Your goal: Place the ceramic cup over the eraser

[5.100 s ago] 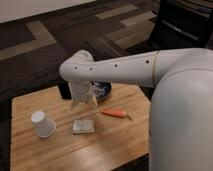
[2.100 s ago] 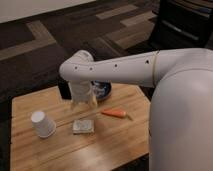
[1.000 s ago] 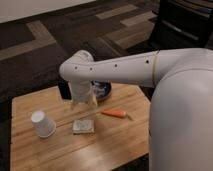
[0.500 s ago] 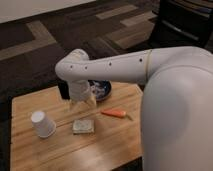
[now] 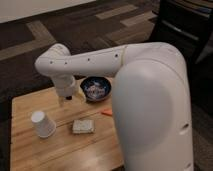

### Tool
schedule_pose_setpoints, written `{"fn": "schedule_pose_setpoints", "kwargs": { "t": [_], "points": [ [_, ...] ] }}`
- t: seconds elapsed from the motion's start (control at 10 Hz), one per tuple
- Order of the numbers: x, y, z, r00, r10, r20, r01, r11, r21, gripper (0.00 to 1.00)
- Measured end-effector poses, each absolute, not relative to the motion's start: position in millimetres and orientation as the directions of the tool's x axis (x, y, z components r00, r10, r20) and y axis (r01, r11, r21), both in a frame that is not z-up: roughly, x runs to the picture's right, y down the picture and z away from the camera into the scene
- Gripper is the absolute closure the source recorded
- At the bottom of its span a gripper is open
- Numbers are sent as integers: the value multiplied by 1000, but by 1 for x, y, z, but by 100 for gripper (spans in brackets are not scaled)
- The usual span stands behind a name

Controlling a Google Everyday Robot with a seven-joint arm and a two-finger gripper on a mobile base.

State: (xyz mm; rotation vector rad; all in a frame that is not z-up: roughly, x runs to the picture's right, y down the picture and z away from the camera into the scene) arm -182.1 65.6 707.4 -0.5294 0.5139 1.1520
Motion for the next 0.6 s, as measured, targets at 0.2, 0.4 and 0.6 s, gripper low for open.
{"fn": "schedule_pose_setpoints", "kwargs": {
  "t": [0.2,0.4,0.6],
  "points": [
    [-216,56,704,435,675,-596,-891,419,-176,35],
    [-248,51,700,541,630,-558,-830,508,-231,35],
    [-275,51,695,632,574,-520,-762,583,-283,35]
  ]
}}
